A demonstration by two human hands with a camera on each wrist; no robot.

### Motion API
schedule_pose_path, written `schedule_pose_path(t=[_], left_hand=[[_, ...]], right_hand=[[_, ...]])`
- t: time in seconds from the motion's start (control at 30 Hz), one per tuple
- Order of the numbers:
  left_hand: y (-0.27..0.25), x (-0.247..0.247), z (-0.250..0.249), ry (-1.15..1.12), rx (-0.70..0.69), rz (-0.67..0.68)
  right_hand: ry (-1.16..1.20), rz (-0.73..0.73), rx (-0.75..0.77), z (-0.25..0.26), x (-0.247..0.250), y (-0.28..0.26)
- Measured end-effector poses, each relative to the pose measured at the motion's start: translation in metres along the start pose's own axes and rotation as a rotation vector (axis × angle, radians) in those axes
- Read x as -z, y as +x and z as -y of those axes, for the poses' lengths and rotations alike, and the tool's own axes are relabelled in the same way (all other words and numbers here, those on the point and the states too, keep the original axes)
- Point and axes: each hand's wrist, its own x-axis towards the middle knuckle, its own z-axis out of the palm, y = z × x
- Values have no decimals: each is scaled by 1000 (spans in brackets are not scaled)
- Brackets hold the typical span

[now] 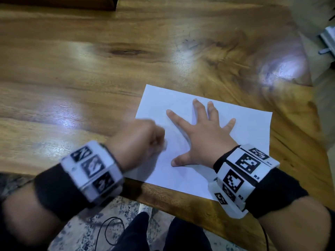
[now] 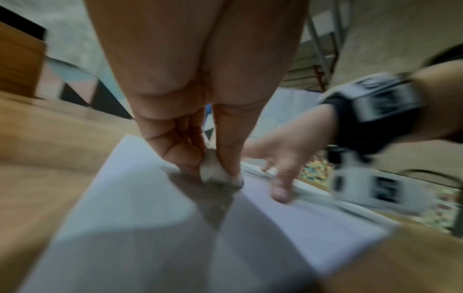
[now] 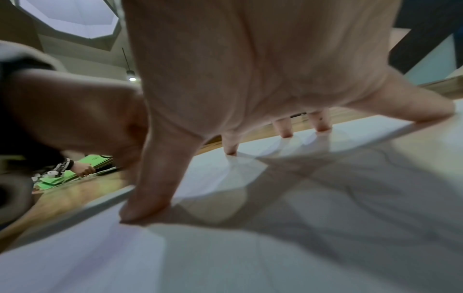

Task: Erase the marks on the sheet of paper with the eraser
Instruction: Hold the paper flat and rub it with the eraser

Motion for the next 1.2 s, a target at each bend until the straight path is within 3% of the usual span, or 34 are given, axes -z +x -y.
schedule_pose_path(t=[0.07,0.1,0.2,0.27,0.4,0.5,0.63,0.73,0.8,0.9,1.07,1.2], left_hand=[[-12,-3,1,-33,-33,99],[-8,-1,2,-54,-31,83],[27,8,3,28,-27,-104],[43,9,4,72,-39,-142],[1,-11,9,37,-139,-19],[-16,-11,7,-43,-126,112],[28,4,0,16,-89,-80],[29,-5,-1,47,-102,-137],[5,-14,3,25,-169,-33],[-18,-15,6,-59,-152,142],[26,2,-3,1,-116,-76],[-3,-13,-1,-30,-157,-5]], right_hand=[[2,-1,3,0,-1,0],[0,-3,3,0,-1,0],[-14,-4,-2,0,0,0],[-15,-2,-8,1,0,0],[-8,-4,-2,0,0,1],[-3,-3,-3,1,-1,1],[1,-10,1,1,-2,1],[-3,-11,0,1,-2,0],[-9,-5,1,0,-2,1],[-12,3,1,0,-2,0],[-13,-17,5,0,-2,1],[-7,4,2,0,-2,1]])
